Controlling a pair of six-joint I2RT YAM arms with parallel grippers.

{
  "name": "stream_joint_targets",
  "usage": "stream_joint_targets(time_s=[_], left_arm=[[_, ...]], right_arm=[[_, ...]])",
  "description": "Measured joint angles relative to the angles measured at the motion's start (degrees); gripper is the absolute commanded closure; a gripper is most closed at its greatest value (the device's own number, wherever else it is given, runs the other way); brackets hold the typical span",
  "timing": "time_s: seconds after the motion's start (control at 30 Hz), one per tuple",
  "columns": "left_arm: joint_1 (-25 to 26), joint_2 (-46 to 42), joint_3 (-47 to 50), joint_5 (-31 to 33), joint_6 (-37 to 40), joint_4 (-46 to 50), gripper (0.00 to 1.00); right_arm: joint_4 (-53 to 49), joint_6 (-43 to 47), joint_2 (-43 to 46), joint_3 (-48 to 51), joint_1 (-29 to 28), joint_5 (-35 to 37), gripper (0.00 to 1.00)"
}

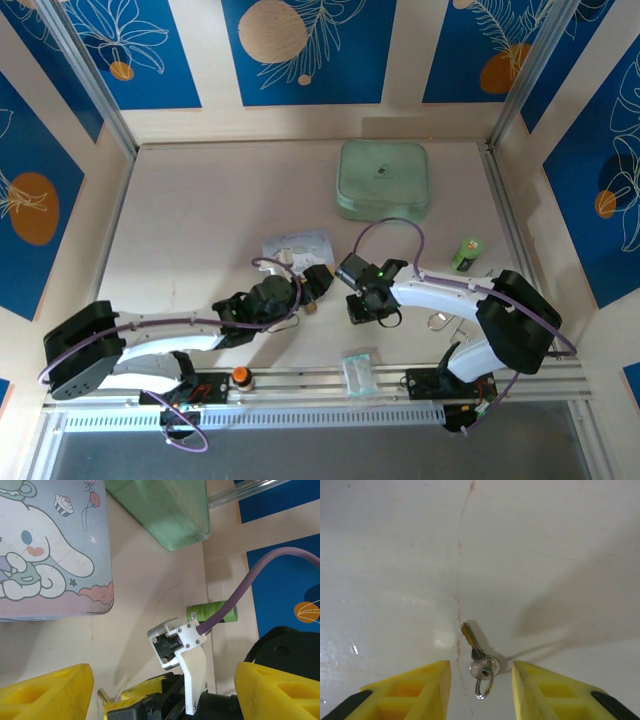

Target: Unlock a padlock with a key

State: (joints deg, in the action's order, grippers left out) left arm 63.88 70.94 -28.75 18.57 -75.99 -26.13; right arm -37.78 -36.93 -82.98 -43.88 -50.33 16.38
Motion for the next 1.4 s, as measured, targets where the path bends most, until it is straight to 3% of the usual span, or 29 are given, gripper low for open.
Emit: stream_joint_targets(time_s=[0.87, 1.03, 1.17, 1.4], left_arm=[[0.83, -1.49, 1.51, 1.25, 0.5, 2.47, 0.26], [1.2, -1.86, 1.51, 1.27, 0.52, 2.71, 0.26], [1.29, -2.19, 1.53, 1.51, 0.66, 2.8, 0.26], [1.51, -2.43, 1.53, 1.68, 0.87, 2.36, 0.26]], right_arm=[[0.74, -2.91, -2.29, 0.59, -2.16, 2.05, 0.77], [1.11, -3.87, -1.75, 1.05, -2.54, 2.32, 0.84], [1.09, -4.17, -1.49, 1.03, -2.6, 2.32, 0.96], [2.82, -4.26, 0.96, 2.95, -2.6, -0.31, 1.0]])
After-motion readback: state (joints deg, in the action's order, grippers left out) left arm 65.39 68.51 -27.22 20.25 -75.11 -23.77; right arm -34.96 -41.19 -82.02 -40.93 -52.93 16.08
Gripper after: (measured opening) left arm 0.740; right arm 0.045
